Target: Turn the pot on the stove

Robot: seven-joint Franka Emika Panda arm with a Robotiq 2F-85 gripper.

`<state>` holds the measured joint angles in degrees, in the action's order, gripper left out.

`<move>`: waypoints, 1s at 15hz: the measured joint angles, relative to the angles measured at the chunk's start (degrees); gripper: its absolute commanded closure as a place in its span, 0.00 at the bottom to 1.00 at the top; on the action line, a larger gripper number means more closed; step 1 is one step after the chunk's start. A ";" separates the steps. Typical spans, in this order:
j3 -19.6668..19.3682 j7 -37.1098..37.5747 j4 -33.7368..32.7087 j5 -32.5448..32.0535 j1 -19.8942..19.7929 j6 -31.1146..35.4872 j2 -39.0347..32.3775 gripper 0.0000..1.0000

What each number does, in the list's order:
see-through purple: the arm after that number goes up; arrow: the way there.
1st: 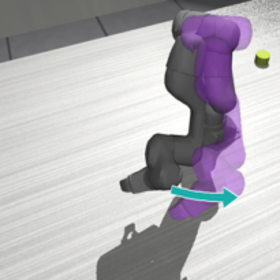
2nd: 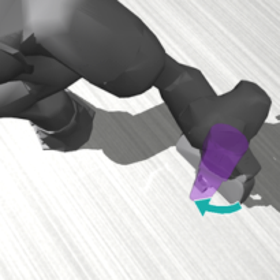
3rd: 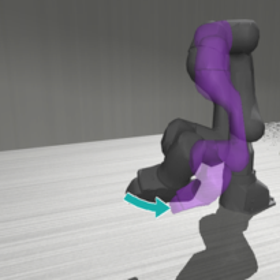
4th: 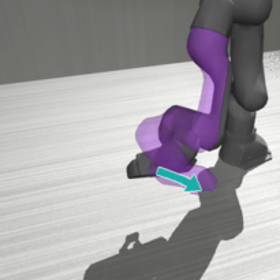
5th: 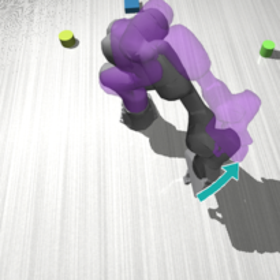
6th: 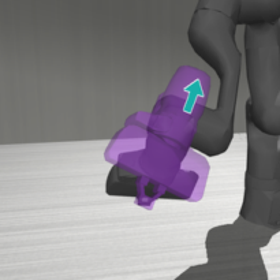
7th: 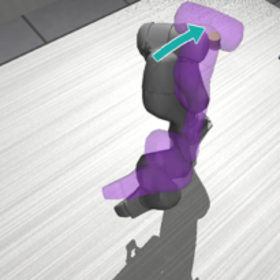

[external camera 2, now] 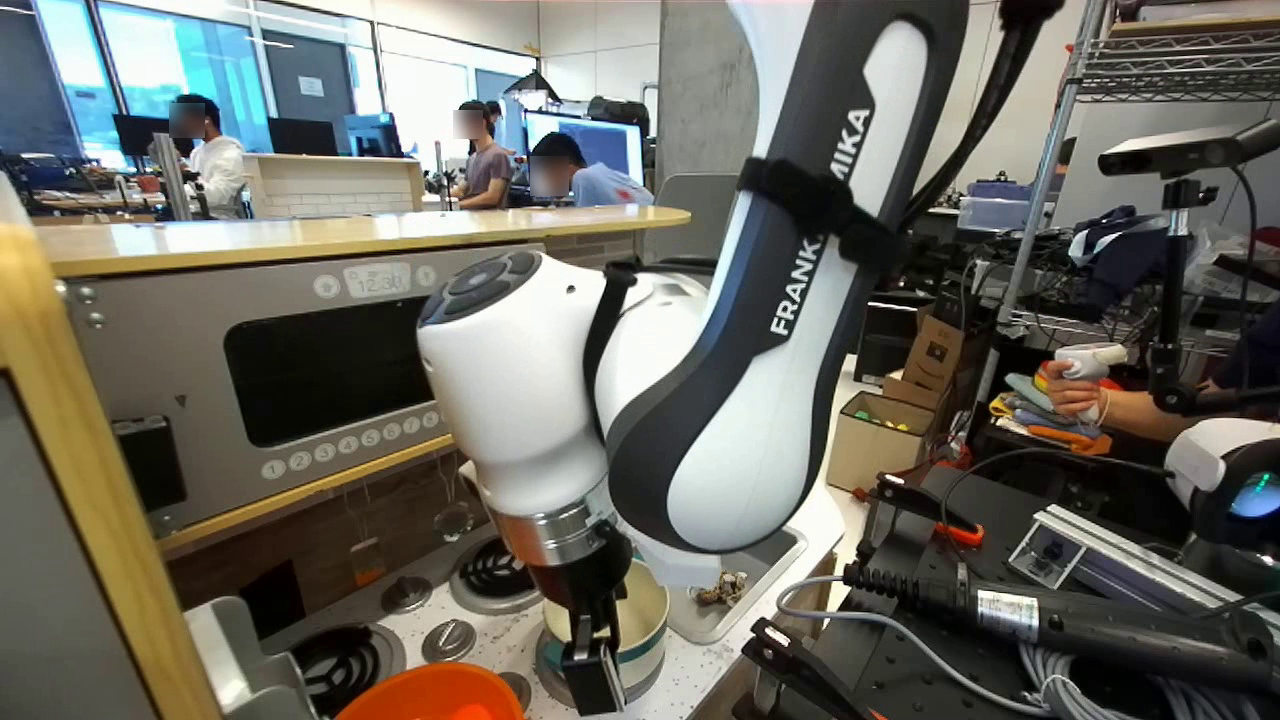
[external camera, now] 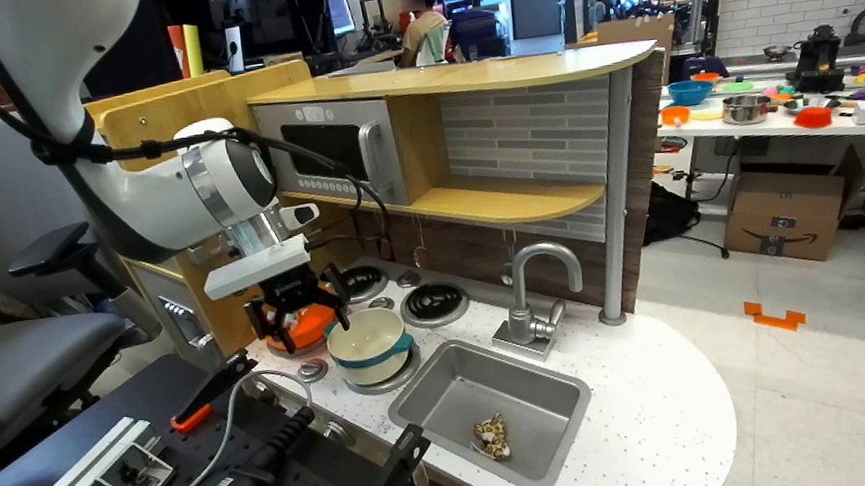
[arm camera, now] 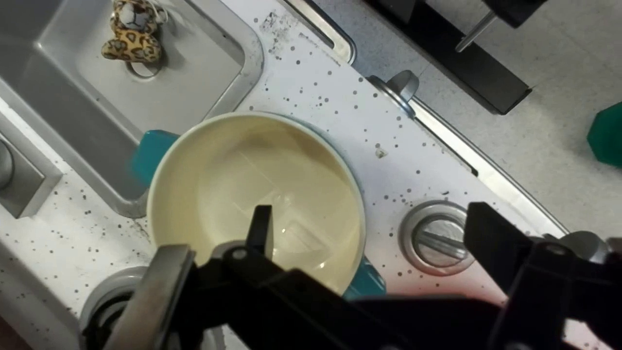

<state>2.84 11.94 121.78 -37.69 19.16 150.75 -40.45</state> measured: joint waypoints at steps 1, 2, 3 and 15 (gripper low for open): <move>-0.21 -1.24 -0.12 -0.20 0.23 0.69 -0.90 0.00; -0.47 -2.42 -0.39 -0.30 0.45 1.27 -1.70 0.00; -0.73 -3.54 -0.76 -0.32 0.62 1.59 -2.44 0.00; -2.33 -12.64 -3.56 -0.37 0.76 3.98 -7.39 0.58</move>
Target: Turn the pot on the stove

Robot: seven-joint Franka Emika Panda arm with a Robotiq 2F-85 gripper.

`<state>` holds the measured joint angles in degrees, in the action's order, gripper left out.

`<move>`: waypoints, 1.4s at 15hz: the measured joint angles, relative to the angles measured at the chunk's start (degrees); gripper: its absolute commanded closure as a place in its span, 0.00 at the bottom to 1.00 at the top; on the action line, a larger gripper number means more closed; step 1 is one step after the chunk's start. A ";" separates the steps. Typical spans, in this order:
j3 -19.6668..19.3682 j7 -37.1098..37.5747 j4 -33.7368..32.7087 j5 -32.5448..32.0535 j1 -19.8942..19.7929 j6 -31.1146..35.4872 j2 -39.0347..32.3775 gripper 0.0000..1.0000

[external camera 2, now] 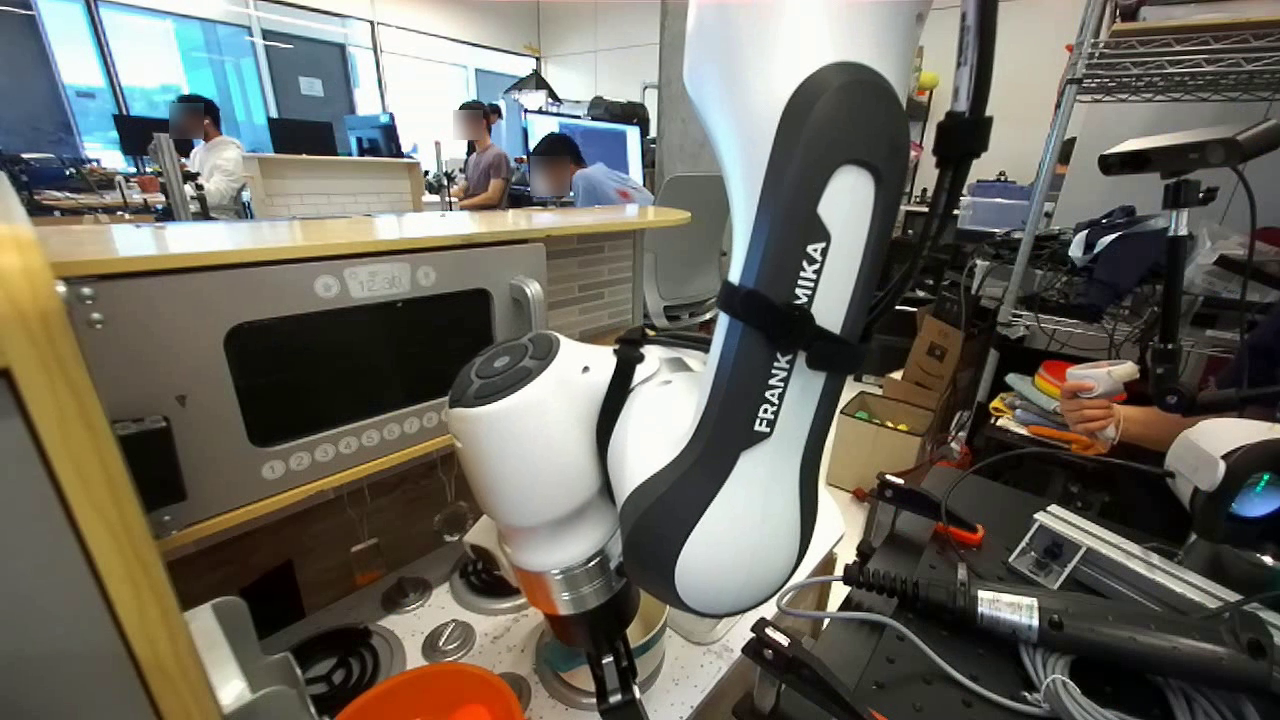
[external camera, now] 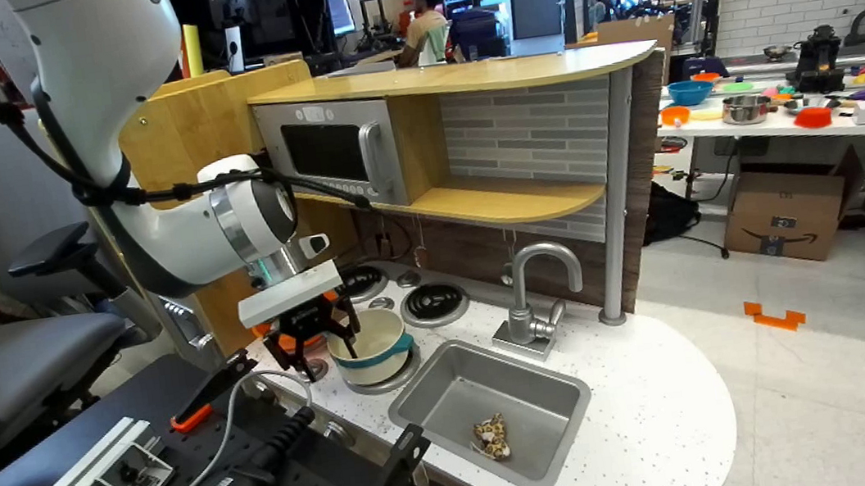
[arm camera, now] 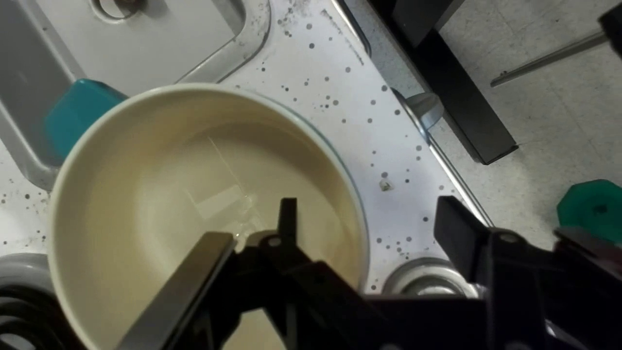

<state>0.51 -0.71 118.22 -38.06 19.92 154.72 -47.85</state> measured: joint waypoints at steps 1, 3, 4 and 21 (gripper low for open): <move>0.00 -0.45 0.01 0.00 0.00 0.46 -0.49 0.64; -0.13 -1.18 0.00 -0.13 0.03 1.08 -1.10 0.80; -0.31 -1.39 -0.04 -0.40 0.05 1.61 -1.23 0.87; -13.25 -1.82 -0.03 -30.65 8.70 26.03 0.23 0.99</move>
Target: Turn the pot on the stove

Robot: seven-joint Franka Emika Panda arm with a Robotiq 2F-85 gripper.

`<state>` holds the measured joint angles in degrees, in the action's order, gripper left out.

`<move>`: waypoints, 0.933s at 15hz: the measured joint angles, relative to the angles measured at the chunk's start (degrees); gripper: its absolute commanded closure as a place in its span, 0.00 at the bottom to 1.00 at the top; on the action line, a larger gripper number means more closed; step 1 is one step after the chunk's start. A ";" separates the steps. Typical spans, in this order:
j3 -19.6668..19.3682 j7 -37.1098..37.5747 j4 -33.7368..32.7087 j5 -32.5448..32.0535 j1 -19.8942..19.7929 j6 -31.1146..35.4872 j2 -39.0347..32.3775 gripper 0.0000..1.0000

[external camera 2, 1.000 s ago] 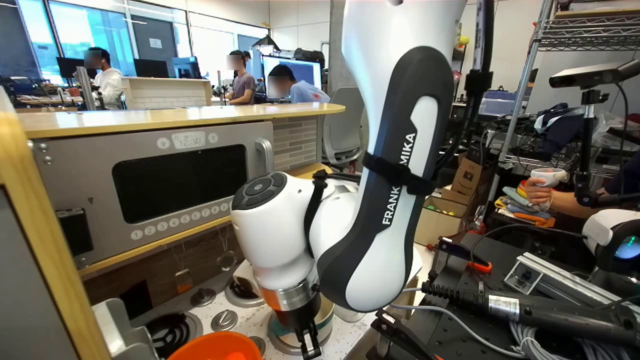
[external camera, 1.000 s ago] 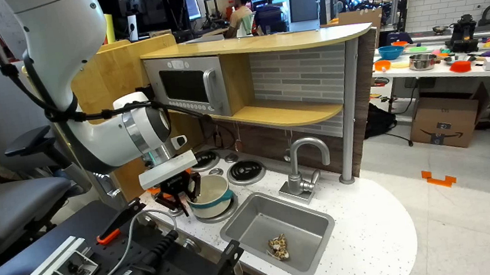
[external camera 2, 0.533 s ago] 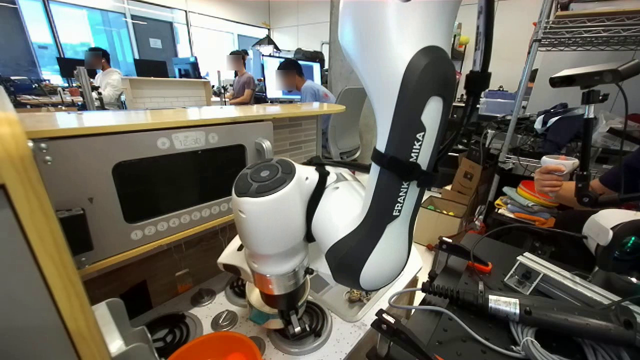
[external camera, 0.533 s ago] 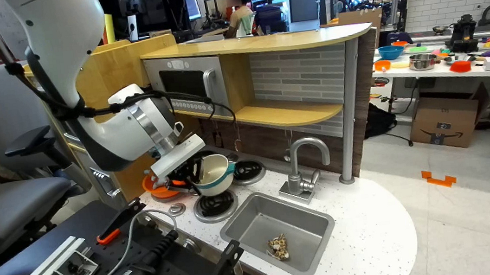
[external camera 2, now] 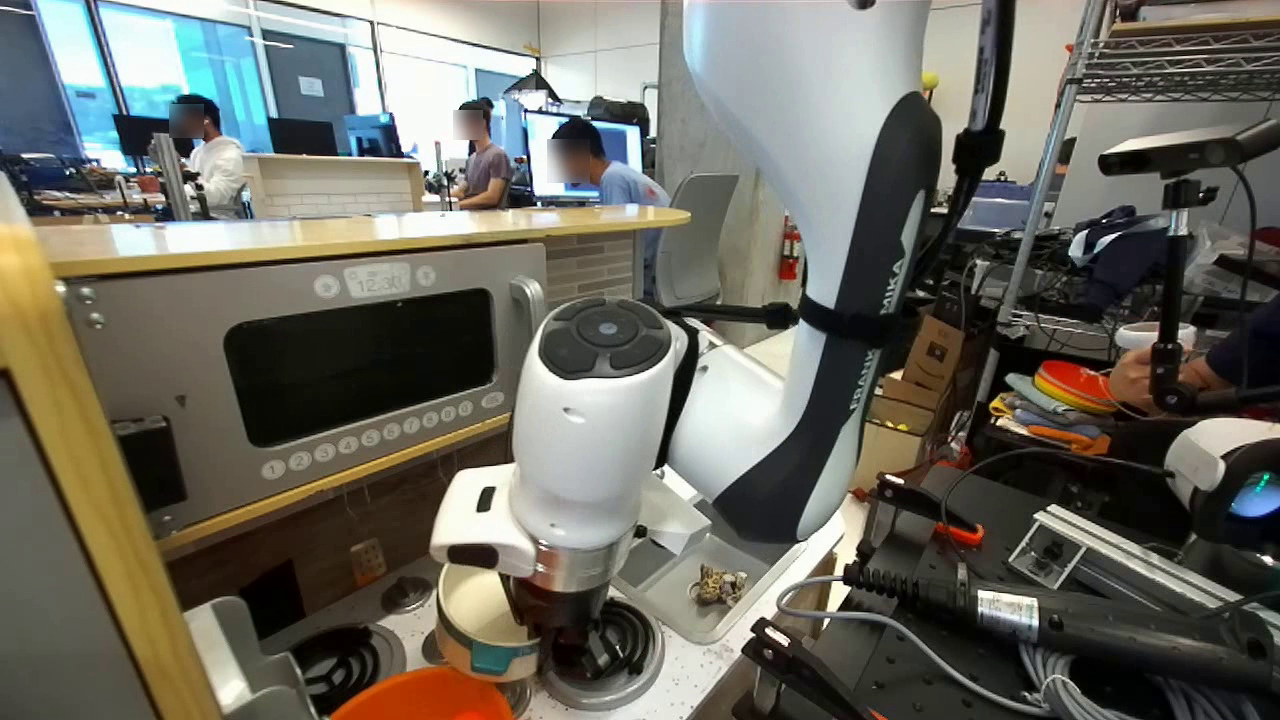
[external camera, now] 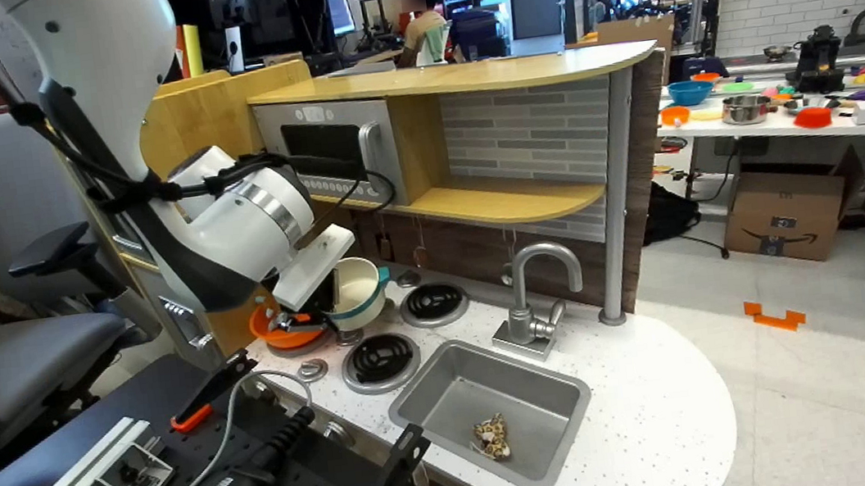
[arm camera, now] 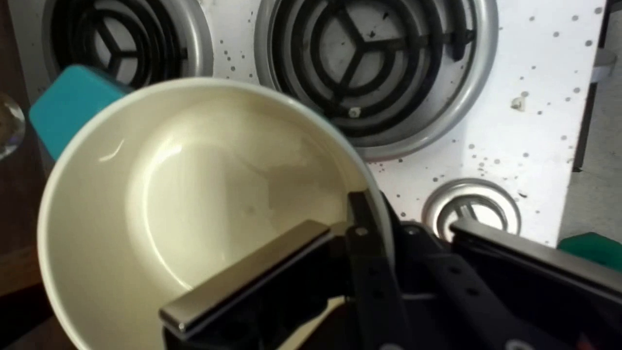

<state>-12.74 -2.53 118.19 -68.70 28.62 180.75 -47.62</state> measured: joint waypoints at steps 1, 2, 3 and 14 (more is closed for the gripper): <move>-0.68 -0.31 0.47 -2.18 0.02 1.87 0.00 0.99; -1.46 -0.49 0.97 -4.32 0.04 3.73 0.00 0.99; -2.32 -0.61 1.44 -6.29 0.06 5.36 0.00 0.99; -8.43 -7.23 3.73 -19.90 0.09 9.61 0.01 0.99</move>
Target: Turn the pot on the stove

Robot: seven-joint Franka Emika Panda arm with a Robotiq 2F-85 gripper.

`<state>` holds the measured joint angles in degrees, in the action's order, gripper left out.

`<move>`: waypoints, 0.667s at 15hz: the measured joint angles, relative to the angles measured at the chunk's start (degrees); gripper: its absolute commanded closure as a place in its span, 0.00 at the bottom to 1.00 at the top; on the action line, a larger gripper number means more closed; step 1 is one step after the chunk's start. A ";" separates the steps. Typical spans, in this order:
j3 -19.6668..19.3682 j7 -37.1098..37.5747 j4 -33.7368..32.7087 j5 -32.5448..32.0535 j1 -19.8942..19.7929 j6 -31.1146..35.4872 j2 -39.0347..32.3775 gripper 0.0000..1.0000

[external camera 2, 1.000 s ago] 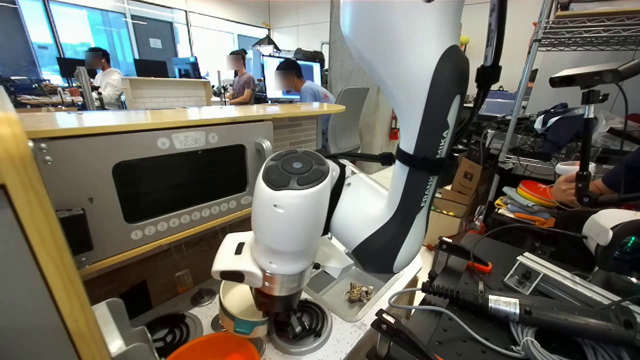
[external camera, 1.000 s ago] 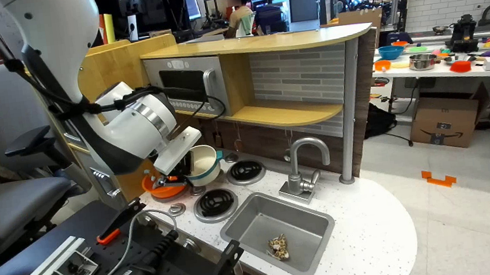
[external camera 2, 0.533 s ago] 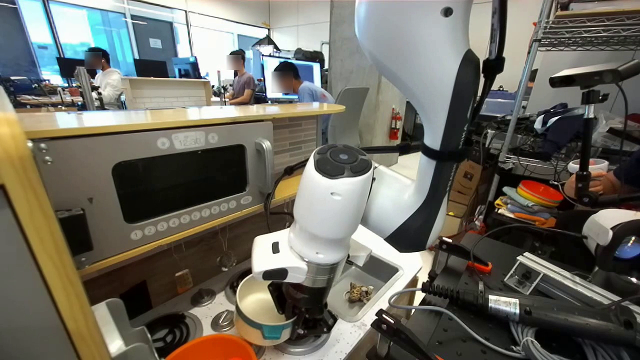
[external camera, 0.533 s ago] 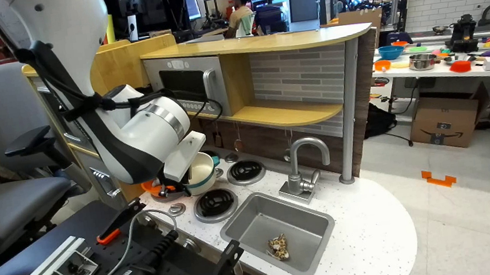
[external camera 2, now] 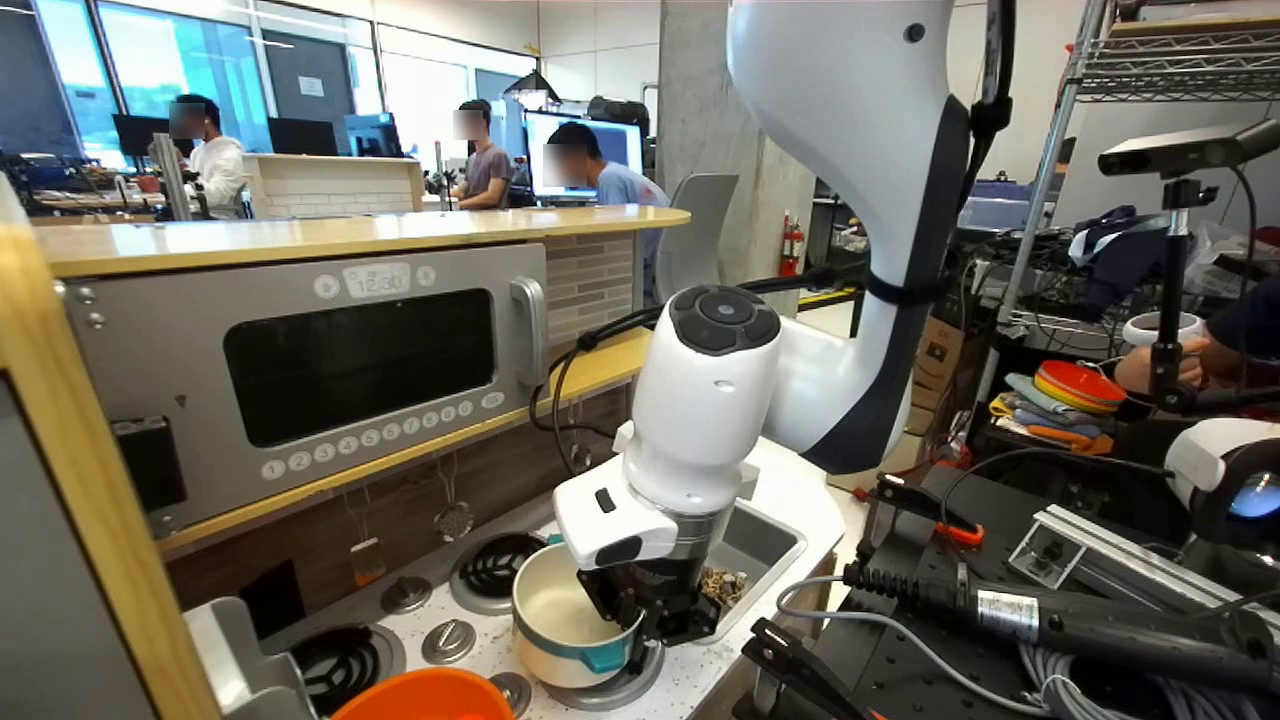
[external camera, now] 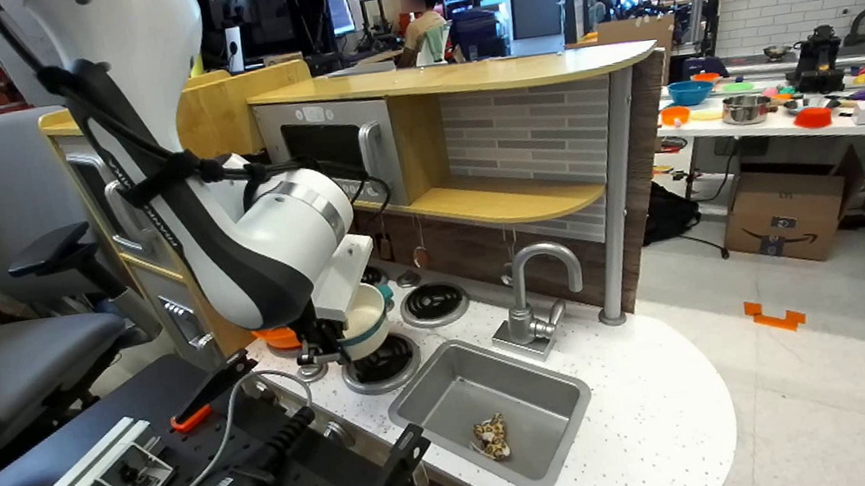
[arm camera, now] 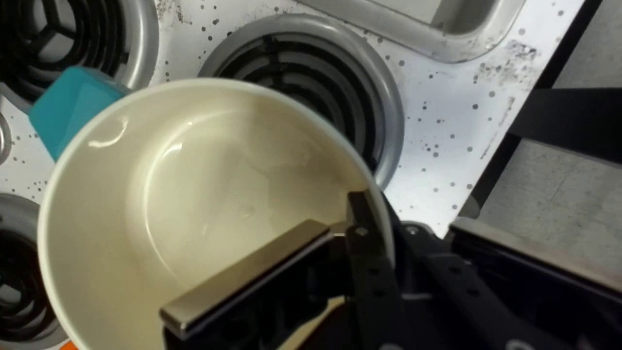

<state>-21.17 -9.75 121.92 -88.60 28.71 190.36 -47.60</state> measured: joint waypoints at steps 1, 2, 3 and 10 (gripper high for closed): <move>-0.15 -1.13 -0.04 -1.19 -0.01 0.20 0.00 0.99; -0.28 -2.25 -0.03 -2.45 -0.06 0.80 0.00 0.99; 2.43 -5.18 0.03 -4.33 -2.92 0.31 0.35 0.99; 0.73 -11.40 1.01 -10.15 -6.38 5.34 -0.83 0.99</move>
<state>-20.44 -21.15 122.93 -98.75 22.33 195.70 -48.43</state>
